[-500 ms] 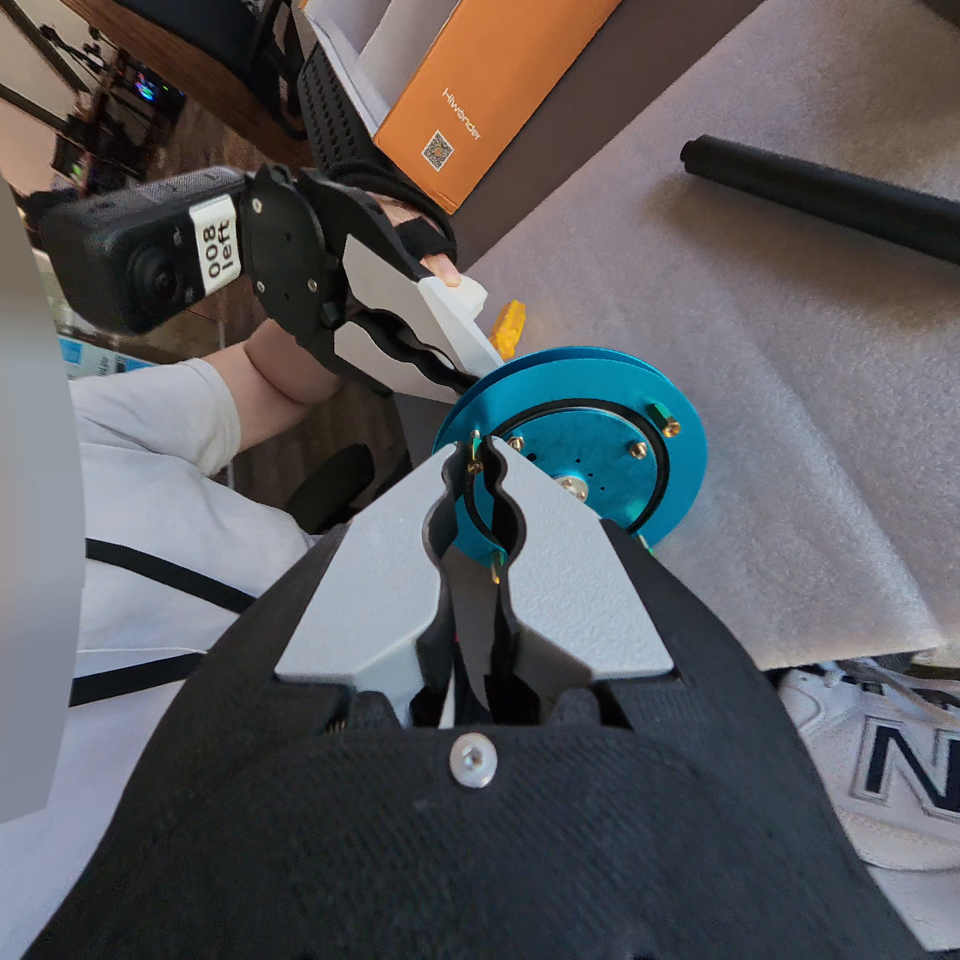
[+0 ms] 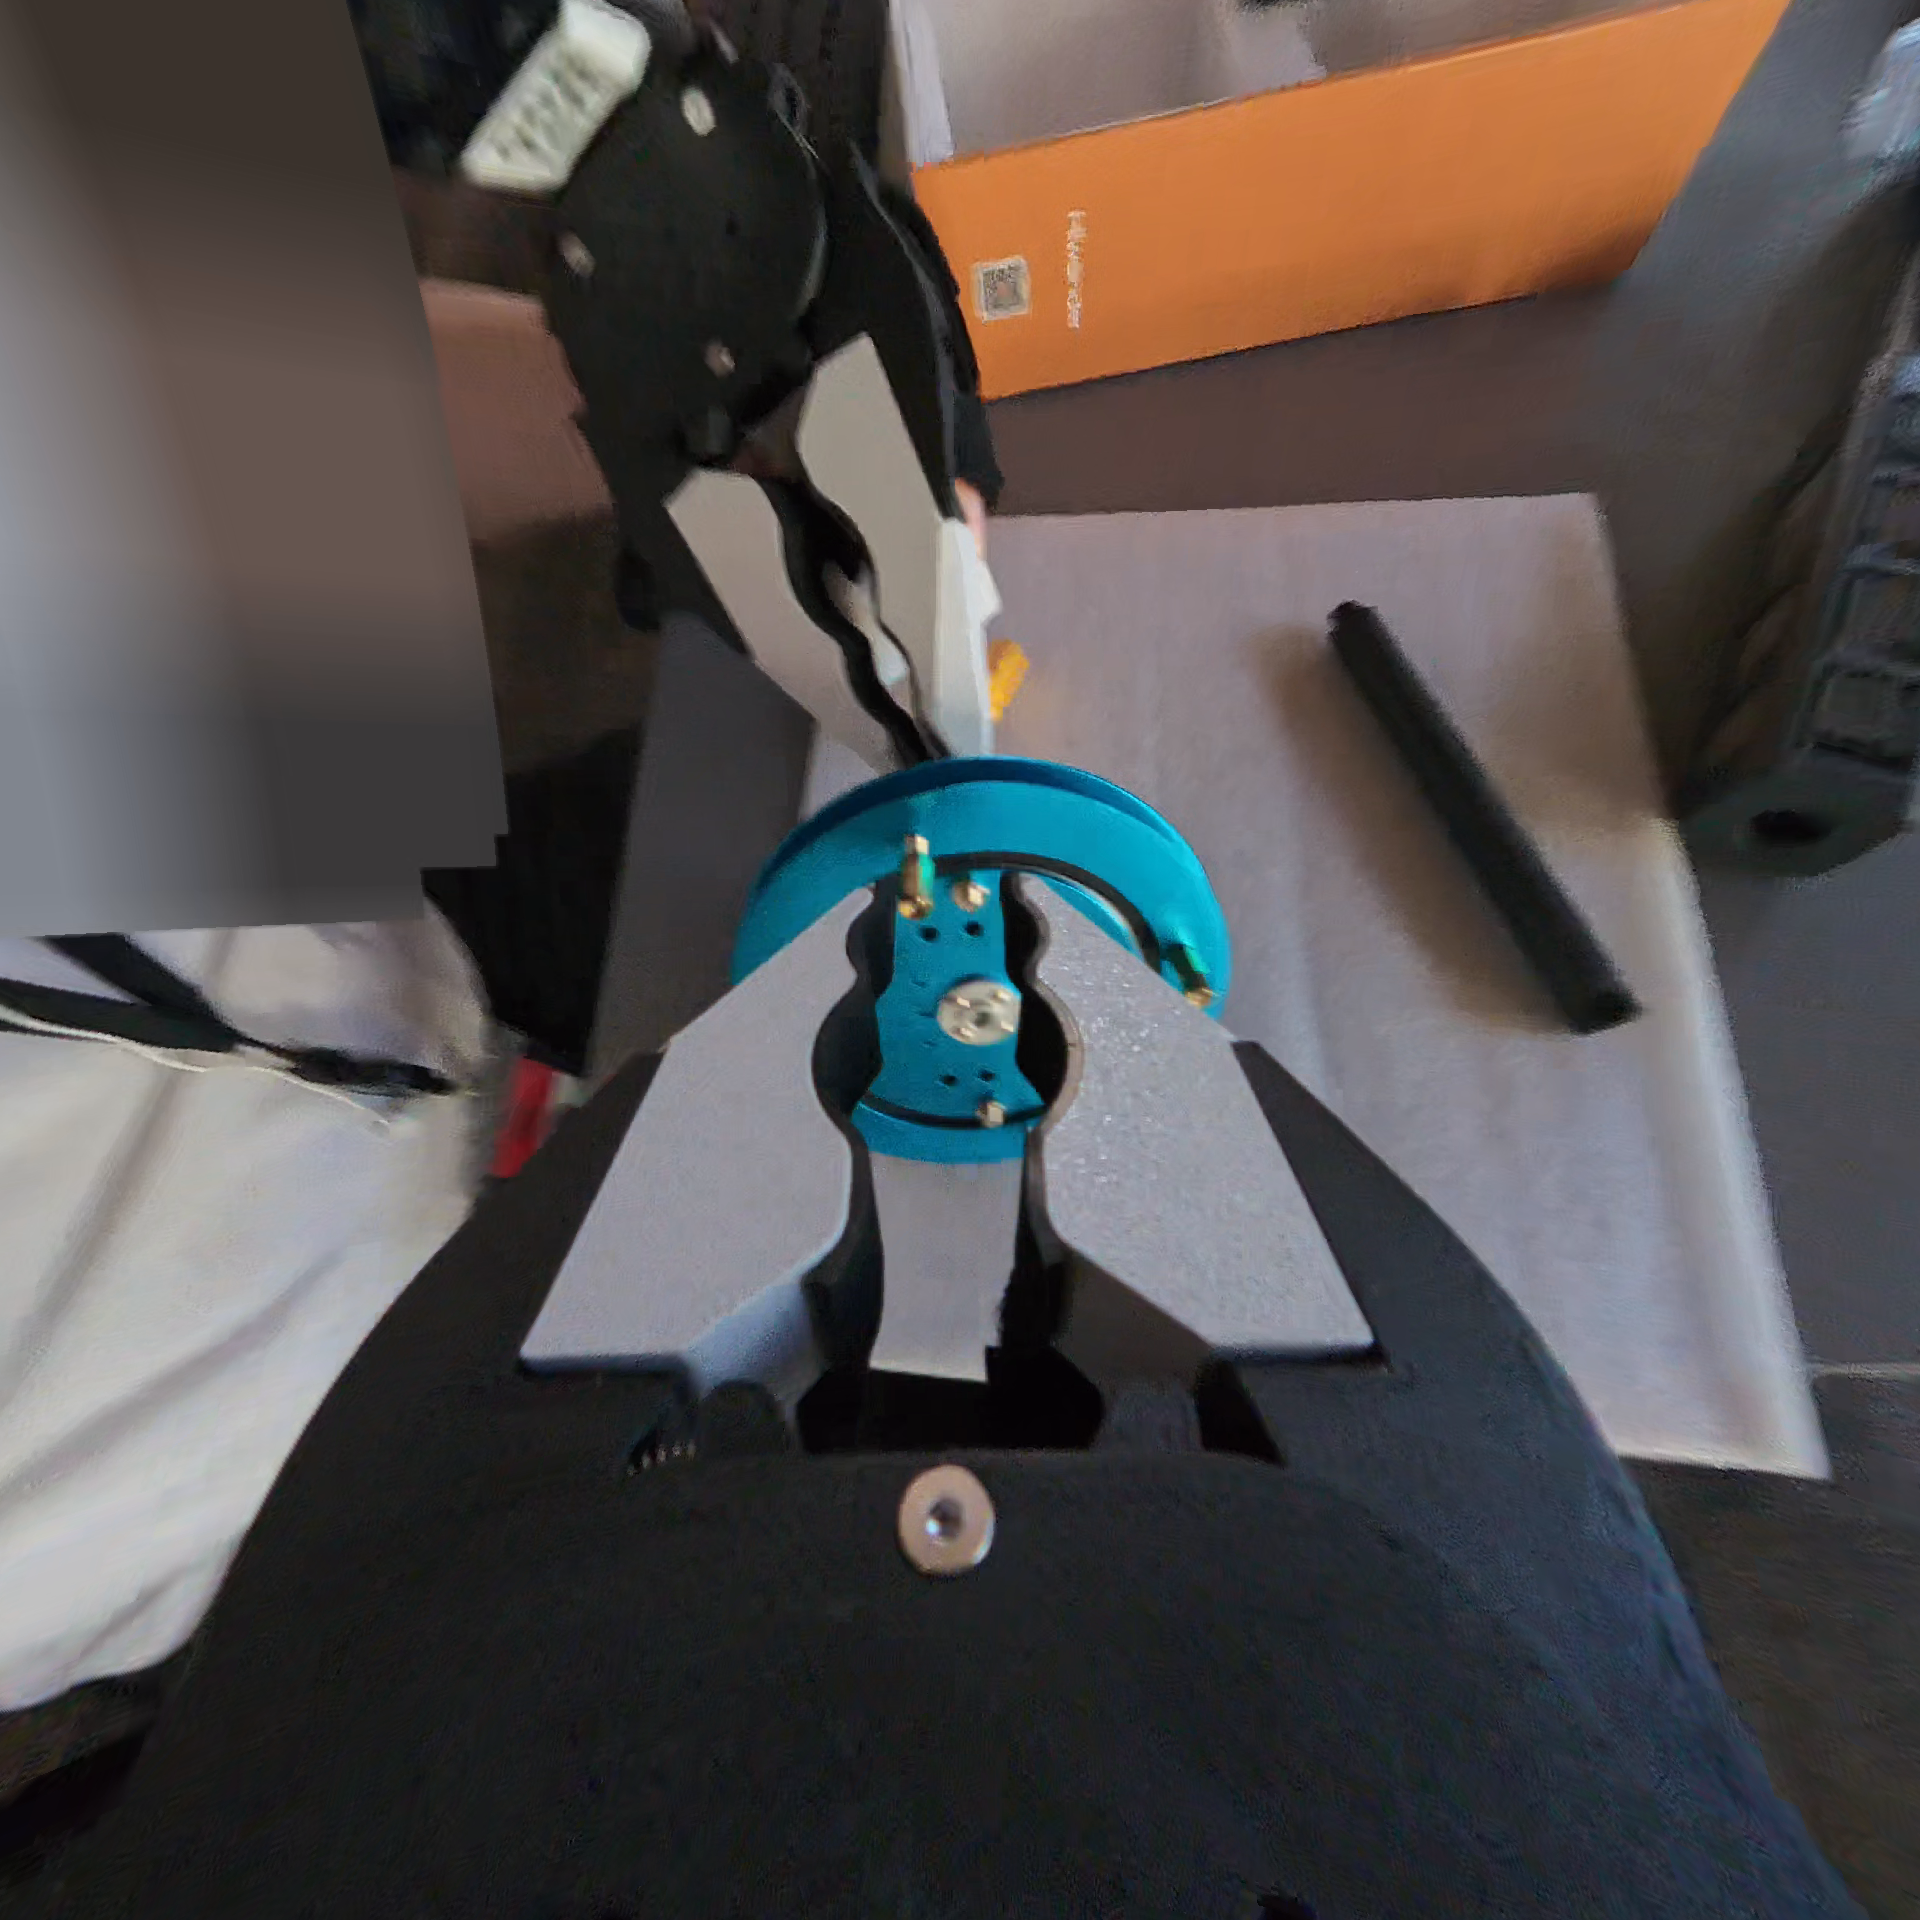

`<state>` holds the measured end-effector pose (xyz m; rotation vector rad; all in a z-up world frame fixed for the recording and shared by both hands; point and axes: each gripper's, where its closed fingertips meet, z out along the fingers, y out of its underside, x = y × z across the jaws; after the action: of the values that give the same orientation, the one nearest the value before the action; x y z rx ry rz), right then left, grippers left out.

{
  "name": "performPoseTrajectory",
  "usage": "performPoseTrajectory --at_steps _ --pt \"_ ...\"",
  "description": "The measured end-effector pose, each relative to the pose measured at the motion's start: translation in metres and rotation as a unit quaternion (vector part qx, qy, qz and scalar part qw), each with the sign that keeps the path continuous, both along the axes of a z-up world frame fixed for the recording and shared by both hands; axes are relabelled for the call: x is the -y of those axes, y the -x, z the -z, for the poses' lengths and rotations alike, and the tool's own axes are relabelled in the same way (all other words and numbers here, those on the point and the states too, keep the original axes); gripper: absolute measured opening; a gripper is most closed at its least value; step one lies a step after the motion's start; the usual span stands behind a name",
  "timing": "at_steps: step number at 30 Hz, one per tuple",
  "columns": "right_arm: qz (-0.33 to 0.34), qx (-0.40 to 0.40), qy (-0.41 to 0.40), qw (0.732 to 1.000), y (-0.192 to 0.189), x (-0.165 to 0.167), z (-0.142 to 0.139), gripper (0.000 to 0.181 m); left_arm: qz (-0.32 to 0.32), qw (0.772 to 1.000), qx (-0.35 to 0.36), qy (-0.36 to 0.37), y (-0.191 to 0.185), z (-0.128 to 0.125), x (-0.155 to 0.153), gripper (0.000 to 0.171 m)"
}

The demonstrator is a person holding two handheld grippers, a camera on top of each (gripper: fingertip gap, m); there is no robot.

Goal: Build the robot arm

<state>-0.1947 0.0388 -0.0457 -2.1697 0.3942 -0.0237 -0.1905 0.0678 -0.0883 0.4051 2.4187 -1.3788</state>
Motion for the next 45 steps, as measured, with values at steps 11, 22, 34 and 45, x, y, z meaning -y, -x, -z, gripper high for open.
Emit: performPoseTrajectory --at_steps 11,22,34,45 --pt "-0.042 0.075 0.038 0.996 0.009 -0.006 0.003 0.008 0.001 1.0 -0.012 0.005 0.002 -0.001 0.001 0.003" --pt "-0.104 0.282 0.244 0.922 0.006 -0.006 0.009 0.005 0.001 1.0 -0.014 0.006 0.002 -0.001 0.001 0.002" --pt "0.01 -0.091 0.171 0.981 0.015 -0.004 0.011 0.005 0.001 1.0 0.015 0.007 0.006 -0.001 0.004 0.002" --pt "0.119 -0.446 0.072 0.884 0.021 -0.005 0.011 0.005 -0.005 1.0 0.02 0.008 0.005 -0.001 0.004 0.002"
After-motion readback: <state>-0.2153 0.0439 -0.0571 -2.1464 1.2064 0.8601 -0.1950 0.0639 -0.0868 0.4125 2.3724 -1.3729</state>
